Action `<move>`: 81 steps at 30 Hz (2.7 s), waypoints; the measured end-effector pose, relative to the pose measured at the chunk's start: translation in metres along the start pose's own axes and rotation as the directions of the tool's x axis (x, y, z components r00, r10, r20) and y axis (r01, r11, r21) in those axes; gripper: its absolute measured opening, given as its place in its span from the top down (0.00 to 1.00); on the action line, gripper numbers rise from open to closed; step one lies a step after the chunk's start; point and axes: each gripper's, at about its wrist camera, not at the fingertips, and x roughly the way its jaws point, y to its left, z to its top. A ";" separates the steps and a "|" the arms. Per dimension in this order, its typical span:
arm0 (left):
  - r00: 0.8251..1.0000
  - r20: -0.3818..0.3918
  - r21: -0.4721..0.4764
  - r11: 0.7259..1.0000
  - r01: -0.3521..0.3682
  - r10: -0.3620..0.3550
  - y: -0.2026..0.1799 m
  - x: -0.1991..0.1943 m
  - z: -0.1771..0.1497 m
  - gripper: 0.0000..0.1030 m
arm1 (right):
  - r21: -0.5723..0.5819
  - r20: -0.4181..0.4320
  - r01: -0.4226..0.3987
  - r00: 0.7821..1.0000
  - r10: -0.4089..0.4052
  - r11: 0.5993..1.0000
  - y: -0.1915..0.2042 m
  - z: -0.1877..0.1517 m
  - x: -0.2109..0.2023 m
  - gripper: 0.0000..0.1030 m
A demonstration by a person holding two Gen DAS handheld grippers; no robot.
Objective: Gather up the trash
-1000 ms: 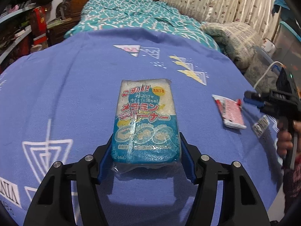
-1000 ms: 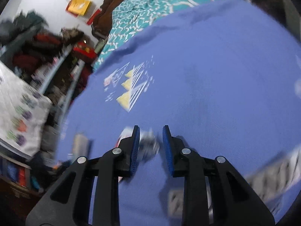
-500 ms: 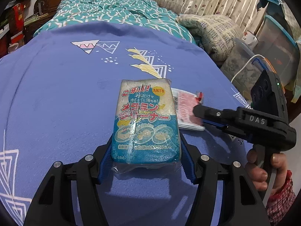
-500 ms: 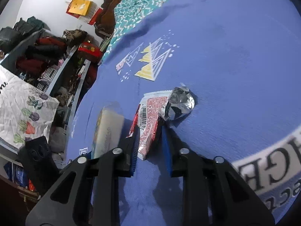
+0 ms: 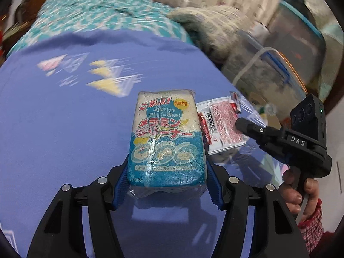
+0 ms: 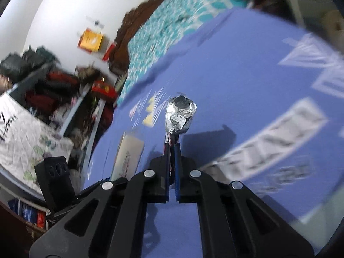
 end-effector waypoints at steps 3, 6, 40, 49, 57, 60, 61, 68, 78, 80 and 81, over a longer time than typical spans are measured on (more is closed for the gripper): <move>0.999 -0.024 0.077 0.996 0.045 -0.044 -0.045 0.020 0.023 0.44 | 0.025 0.107 0.026 0.994 -0.028 0.999 -0.024 0.015 -0.048 0.95; 0.995 -0.041 0.161 0.982 0.100 -0.094 -0.095 0.038 0.045 0.44 | 0.047 0.234 0.074 0.969 -0.083 0.996 -0.050 0.032 -0.105 0.95; 0.987 -0.048 0.311 0.937 0.158 -0.151 -0.221 0.098 0.087 0.19 | 0.202 0.417 0.336 0.820 -0.392 0.920 -0.146 0.050 -0.211 0.24; 0.996 0.087 0.286 0.956 -0.061 0.037 -0.134 0.031 0.030 0.13 | 0.144 0.422 0.362 0.819 -0.388 0.921 -0.060 -0.005 -0.176 0.24; 0.973 0.168 0.181 0.965 -0.188 0.158 -0.068 -0.017 -0.017 0.08 | 0.076 0.388 0.416 0.825 -0.411 0.906 0.006 -0.063 -0.123 0.23; 0.966 0.181 0.148 0.966 -0.211 0.183 -0.054 -0.030 -0.028 0.08 | 0.061 0.380 0.424 0.827 -0.414 0.904 0.024 -0.078 -0.112 0.22; 0.964 0.184 0.139 0.966 -0.217 0.190 -0.051 -0.033 -0.031 0.08 | 0.059 0.382 0.427 0.825 -0.416 0.902 0.029 -0.082 -0.111 0.20; 0.925 0.228 0.092 0.939 -0.332 0.305 -0.041 -0.058 -0.051 0.08 | 0.016 0.410 0.461 0.806 -0.426 0.887 0.067 -0.111 -0.106 0.10; 0.883 0.303 0.058 0.918 -0.392 0.358 -0.053 -0.089 -0.071 0.08 | 0.031 0.483 0.480 0.761 -0.433 0.877 0.087 -0.127 -0.122 0.03; 0.881 0.307 0.052 0.918 -0.393 0.359 -0.055 -0.093 -0.073 0.08 | 0.036 0.512 0.491 0.739 -0.438 0.871 0.091 -0.130 -0.127 0.03; 0.882 0.306 0.049 0.919 -0.391 0.359 -0.055 -0.095 -0.074 0.08 | 0.037 0.517 0.489 0.737 -0.436 0.871 0.092 -0.129 -0.129 0.03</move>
